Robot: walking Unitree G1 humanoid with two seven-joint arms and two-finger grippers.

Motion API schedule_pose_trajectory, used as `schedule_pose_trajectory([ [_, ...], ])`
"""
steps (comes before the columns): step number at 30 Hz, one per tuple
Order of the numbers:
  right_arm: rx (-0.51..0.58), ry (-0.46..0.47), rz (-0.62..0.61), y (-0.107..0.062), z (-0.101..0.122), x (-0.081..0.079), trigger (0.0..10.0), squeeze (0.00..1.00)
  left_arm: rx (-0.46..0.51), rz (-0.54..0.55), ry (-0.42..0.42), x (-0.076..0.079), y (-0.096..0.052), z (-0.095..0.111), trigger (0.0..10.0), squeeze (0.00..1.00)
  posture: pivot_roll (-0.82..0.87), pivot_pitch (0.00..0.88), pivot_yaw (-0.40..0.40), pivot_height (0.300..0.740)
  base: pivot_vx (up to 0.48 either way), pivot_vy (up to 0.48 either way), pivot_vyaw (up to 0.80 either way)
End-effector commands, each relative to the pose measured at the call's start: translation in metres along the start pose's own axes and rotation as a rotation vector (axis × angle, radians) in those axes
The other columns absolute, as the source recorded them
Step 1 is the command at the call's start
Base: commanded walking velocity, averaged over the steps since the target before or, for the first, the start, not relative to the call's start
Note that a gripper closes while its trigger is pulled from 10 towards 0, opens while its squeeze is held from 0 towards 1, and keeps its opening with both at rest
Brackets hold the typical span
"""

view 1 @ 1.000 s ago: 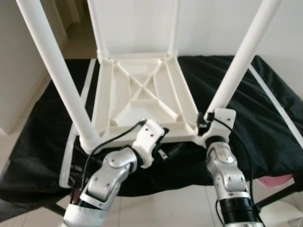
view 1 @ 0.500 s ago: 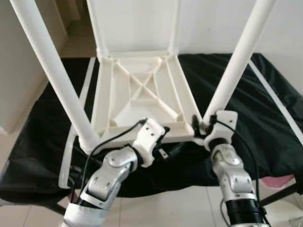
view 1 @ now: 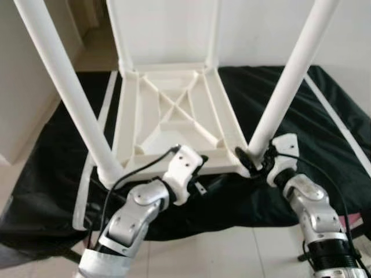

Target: Building children table

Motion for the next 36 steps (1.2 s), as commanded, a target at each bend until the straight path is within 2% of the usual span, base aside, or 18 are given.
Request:
schedule_pose_trajectory([
  [1,-0.024,-0.015,0.084,0.003,-0.004,-0.009,6.4,0.0,0.009,-0.06,0.01,0.009,0.001,0.0,10.0,0.0,-0.06,0.057,0.008,0.74,0.0,0.0,0.0],
  [2,-0.024,-0.015,0.084,0.003,-0.004,-0.009,6.4,0.0,0.009,-0.06,0.01,0.009,0.001,0.0,10.0,0.0,-0.06,0.057,0.008,0.74,0.0,0.0,0.0],
  [3,-0.024,-0.015,0.099,0.004,-0.005,-0.01,3.2,0.0,0.01,-0.059,0.01,0.009,0.001,0.0,10.0,0.0,-0.06,0.056,0.008,0.74,0.0,0.0,0.0],
  [4,-0.024,-0.015,0.099,0.004,-0.005,-0.01,3.2,0.0,0.01,-0.059,0.01,0.009,0.001,0.0,10.0,0.0,-0.06,0.056,0.008,0.74,0.0,0.0,0.0],
  [5,-0.031,-0.017,0.109,0.004,-0.006,-0.011,0.0,0.0,0.01,-0.057,0.01,0.008,0.001,0.0,10.0,0.0,-0.06,0.055,0.01,0.74,0.0,0.0,0.0],
  [17,-0.063,-0.025,0.082,0.003,-0.015,-0.002,0.0,0.0,0.012,-0.027,-0.002,0.003,0.0,0.001,10.0,0.0,-0.05,0.047,0.012,0.74,0.0,0.0,0.0],
  [18,-0.067,-0.023,0.051,0.003,-0.017,0.001,1.9,0.0,0.01,-0.025,-0.003,0.002,0.0,0.0,10.0,0.0,-0.06,0.045,0.016,0.74,0.0,0.0,0.0],
  [19,-0.067,-0.023,0.051,0.003,-0.017,0.001,1.9,0.0,0.01,-0.025,-0.003,0.002,0.0,0.0,10.0,0.0,-0.06,0.045,0.016,0.74,0.0,0.0,0.0],
  [20,-0.067,-0.014,0.022,0.003,-0.019,0.004,10.0,0.0,0.009,-0.024,-0.003,0.002,0.0,0.0,10.0,0.0,-0.06,0.045,0.016,0.74,0.0,0.0,0.0],
  [22,-0.062,0.011,-0.079,0.002,-0.023,0.01,10.0,0.0,0.007,-0.028,-0.002,0.003,0.0,-0.001,10.0,0.0,-0.06,0.043,0.021,0.74,0.0,0.0,0.0],
  [25,-0.061,0.012,-0.104,0.002,-0.024,0.011,10.0,0.0,0.007,-0.03,-0.002,0.003,0.0,-0.001,10.0,0.0,-0.06,0.043,0.021,0.74,0.0,0.0,0.0],
  [26,-0.052,0.054,-0.165,-0.001,-0.026,0.015,10.0,0.0,0.006,-0.032,-0.001,0.003,0.0,-0.001,10.0,0.0,-0.06,0.042,0.021,0.74,0.0,0.0,0.0],
  [28,-0.05,0.066,-0.179,-0.001,-0.026,0.016,10.0,0.0,0.006,-0.032,-0.001,0.004,0.0,-0.001,10.0,0.0,-0.06,0.042,0.021,0.74,0.0,0.0,0.0],
  [29,-0.034,0.123,-0.272,-0.006,-0.029,0.02,10.0,0.0,0.005,-0.03,-0.007,0.003,-0.001,-0.002,10.0,0.0,-0.06,0.04,0.026,0.74,0.0,0.0,0.0],
  [31,-0.025,0.142,-0.315,-0.009,-0.031,0.021,10.0,0.0,0.005,-0.03,-0.008,0.004,-0.002,-0.002,10.0,0.0,-0.06,0.041,0.026,0.74,0.0,0.0,0.0],
  [36,0.0,0.134,-0.388,-0.013,-0.034,0.021,10.0,0.0,0.004,-0.034,-0.014,0.005,-0.001,-0.003,10.0,0.0,-0.07,0.041,0.026,0.74,0.0,0.0,0.0],
])
Point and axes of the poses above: a point about 5 cm out from each wrist's last joint towards the gripper, its own y axis pointing out of the wrist towards the gripper, its own z axis along the axis of the wrist's last joint, x = y × z, the point moved 6 cm from there along y, pointing out of the wrist towards the gripper, and after that the axes turned 15 degrees about y, right-handed, at the moved point
